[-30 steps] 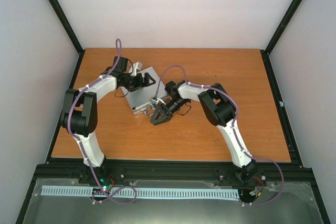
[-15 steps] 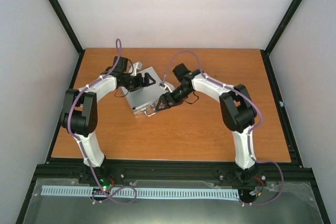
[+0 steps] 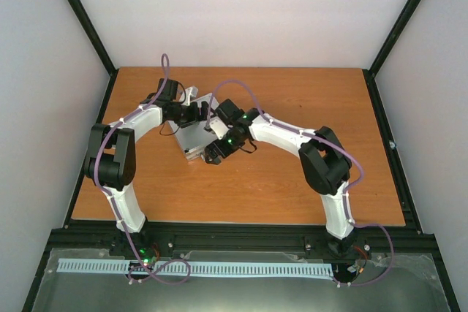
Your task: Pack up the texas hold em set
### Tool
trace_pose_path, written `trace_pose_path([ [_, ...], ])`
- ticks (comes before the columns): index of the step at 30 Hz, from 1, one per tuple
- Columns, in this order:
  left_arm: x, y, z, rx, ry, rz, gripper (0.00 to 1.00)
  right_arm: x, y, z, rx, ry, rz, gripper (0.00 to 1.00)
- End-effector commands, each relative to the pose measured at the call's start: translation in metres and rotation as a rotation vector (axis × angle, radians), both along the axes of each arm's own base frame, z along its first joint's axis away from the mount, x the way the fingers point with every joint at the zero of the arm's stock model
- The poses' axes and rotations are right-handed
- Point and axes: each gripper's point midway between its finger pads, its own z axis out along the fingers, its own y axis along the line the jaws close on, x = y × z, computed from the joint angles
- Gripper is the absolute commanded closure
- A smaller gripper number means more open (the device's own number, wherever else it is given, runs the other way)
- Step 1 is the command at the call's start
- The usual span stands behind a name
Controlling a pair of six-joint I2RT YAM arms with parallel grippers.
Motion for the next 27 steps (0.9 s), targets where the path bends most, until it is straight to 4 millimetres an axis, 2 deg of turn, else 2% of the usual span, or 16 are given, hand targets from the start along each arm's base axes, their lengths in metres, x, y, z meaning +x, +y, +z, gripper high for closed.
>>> trace_pose_path([
  [1,-0.050,0.016,-0.072,0.123,0.282,0.020,0.00,0.016,0.005,-0.013,-0.038,-0.074,-0.048,0.00],
  [11,-0.050,0.016,-0.077,0.125,0.291,0.018,0.00,0.016,0.018,-0.035,-0.037,-0.051,-0.017,0.00],
  [20,-0.050,0.016,-0.081,0.129,0.299,0.015,0.00,0.021,0.029,-0.041,-0.028,-0.051,0.002,0.00],
  [27,-0.050,0.016,-0.082,0.133,0.302,0.014,0.00,0.019,0.031,-0.060,-0.050,-0.019,0.019,0.00],
])
